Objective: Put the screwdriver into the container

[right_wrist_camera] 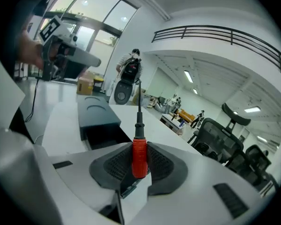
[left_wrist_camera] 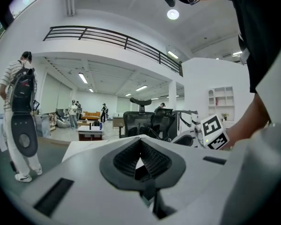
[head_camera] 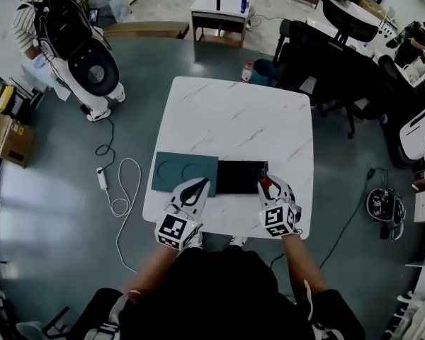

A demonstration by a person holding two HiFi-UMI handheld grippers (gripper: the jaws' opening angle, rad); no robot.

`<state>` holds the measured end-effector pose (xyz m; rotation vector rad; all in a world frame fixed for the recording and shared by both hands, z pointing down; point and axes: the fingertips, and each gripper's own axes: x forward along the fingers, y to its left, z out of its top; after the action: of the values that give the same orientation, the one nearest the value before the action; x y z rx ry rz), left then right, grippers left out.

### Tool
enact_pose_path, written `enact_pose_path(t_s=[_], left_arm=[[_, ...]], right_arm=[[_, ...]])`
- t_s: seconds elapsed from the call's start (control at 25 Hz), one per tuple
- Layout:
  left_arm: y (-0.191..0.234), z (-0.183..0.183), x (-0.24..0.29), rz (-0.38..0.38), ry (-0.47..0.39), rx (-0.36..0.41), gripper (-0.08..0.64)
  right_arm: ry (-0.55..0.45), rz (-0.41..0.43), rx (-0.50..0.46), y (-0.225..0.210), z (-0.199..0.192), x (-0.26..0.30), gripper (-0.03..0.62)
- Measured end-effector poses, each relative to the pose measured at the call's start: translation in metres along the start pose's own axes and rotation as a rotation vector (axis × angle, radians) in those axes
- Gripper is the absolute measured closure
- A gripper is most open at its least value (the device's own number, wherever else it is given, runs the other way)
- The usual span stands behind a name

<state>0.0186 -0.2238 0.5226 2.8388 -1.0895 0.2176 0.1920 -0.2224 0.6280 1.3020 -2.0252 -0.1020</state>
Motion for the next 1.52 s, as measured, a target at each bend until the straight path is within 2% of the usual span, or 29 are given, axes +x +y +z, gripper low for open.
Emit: enact_pose_path(t_s=[0.36, 0.52, 0.68, 0.88, 1.16, 1.24, 1.36, 1.52], left_arm=[[0.01, -0.01, 0.001, 0.053, 0.023, -0.012, 0.554], [0.014, -0.016, 0.0, 0.066, 0.035, -0.019, 0.554], [0.018, -0.017, -0.003, 0.08, 0.037, -0.019, 0.554], [0.024, -0.018, -0.009, 0.091, 0.032, -0.038, 0.554], [0.032, -0.015, -0.015, 0.109, 0.025, -0.049, 0.554], [0.032, -0.016, -0.015, 0.108, 0.026, -0.053, 0.554], [0.03, -0.018, -0.015, 0.101, 0.025, -0.057, 0.554], [0.027, -0.017, -0.012, 0.084, 0.025, -0.073, 0.554]], right_arm=[[0.181, 0.207, -0.339, 0.031, -0.041, 0.052, 0.485], [0.254, 0.302, -0.459, 0.044, -0.055, 0.068, 0.485], [0.337, 0.395, -0.535, 0.055, -0.069, 0.079, 0.485], [0.475, 0.489, -0.595, 0.066, -0.095, 0.093, 0.483], [0.541, 0.547, -0.603, 0.075, -0.098, 0.099, 0.482], [0.539, 0.547, -0.589, 0.074, -0.097, 0.1, 0.477], [0.496, 0.521, -0.565, 0.071, -0.088, 0.095, 0.435], [0.387, 0.412, -0.476, 0.057, -0.056, 0.077, 0.42]])
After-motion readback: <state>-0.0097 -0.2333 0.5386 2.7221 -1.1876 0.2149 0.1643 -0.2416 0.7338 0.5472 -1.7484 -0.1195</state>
